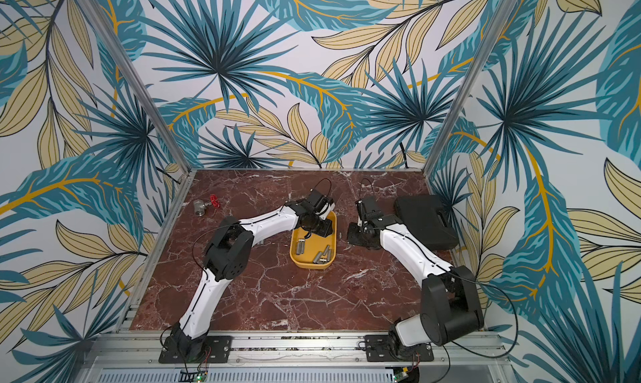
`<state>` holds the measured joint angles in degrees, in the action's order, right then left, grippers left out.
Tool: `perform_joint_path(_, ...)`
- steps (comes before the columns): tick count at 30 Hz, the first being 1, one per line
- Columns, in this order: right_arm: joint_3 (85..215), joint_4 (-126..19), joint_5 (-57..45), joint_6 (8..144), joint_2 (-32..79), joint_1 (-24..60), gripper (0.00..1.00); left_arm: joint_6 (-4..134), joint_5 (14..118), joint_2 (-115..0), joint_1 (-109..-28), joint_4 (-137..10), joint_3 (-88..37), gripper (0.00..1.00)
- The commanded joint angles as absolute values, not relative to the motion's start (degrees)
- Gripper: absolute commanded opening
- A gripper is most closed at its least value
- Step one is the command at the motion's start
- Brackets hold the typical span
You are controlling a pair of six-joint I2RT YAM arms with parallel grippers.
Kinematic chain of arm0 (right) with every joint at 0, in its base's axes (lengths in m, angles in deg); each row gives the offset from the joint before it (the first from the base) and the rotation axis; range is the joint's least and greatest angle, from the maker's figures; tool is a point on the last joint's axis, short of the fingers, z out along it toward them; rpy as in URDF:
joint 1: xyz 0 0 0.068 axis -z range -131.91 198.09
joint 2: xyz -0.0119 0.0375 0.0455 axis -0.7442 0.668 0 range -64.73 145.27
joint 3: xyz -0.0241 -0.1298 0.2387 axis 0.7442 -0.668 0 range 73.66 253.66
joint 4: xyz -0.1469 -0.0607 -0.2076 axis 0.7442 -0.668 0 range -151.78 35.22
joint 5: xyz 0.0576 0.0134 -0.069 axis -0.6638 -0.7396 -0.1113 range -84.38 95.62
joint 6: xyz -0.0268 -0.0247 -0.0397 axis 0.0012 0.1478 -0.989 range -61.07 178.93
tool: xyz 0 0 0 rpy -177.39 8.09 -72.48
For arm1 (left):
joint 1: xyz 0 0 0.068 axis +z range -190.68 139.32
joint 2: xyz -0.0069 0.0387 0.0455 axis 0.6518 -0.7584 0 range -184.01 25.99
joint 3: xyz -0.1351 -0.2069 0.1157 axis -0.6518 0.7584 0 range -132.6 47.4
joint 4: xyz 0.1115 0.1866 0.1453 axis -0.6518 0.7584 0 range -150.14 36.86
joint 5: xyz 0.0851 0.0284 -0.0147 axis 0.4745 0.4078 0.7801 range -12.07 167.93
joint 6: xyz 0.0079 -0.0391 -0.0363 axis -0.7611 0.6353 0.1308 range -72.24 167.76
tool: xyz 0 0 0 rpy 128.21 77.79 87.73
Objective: Take out the socket from the storage box
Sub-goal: Pick up the socket head from the storage box.
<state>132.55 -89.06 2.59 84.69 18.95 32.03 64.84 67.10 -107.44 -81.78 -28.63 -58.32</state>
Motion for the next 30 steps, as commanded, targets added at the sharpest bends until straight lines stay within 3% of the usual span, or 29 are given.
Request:
perform_joint_path(1, 131.5, -88.4, 2.1, 85.5, 18.6, 32.3, 0.24, 63.7, 71.9, -108.7, -82.2, -22.5, -59.4, 0.32)
perform_joint_path(16, 131.1, -88.1, 2.1, 85.5, 18.5, 32.3, 0.24, 64.1, 78.6, -106.0, -82.2, -23.6, -57.6, 0.16)
perform_joint_path(30, 131.0, -88.2, 2.6, 85.6, 17.6, 32.3, 0.24, 69.2, 80.8, -80.4, -78.0, -32.7, -37.4, 0.14)
